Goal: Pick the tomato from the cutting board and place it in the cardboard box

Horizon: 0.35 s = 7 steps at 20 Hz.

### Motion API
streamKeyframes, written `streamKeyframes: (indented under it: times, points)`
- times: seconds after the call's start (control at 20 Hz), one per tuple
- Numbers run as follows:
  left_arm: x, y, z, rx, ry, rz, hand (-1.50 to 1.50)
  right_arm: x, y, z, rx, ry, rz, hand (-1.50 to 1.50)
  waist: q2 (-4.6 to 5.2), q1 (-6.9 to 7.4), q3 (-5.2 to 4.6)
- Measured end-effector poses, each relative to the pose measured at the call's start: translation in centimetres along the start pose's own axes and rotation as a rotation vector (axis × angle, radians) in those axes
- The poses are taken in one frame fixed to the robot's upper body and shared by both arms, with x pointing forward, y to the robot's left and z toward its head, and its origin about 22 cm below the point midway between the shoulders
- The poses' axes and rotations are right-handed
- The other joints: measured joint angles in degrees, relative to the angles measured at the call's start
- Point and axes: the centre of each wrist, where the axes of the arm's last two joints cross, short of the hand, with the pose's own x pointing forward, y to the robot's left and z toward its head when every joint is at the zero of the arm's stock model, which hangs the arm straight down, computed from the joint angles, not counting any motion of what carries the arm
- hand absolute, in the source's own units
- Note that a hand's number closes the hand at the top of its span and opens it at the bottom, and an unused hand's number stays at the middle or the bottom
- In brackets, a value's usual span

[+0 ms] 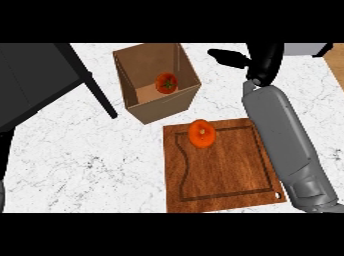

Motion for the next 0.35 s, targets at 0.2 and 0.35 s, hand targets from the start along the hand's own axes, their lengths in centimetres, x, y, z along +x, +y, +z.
streamKeyframes:
  times: [0.2,0.35]
  points:
    - [-0.4,0.5,0.1,0.008,0.017,0.004,0.0,-2.2,-4.2,0.7,0.013,0.002,0.018,-1.5,-0.15,-0.77,-0.07]
    - [-0.2,0.3,0.3,0.004,0.013,0.003,0.0,-3.3,-8.0,1.4,0.045,0.007,0.041,-1.5,-0.08,-0.72,-0.05]
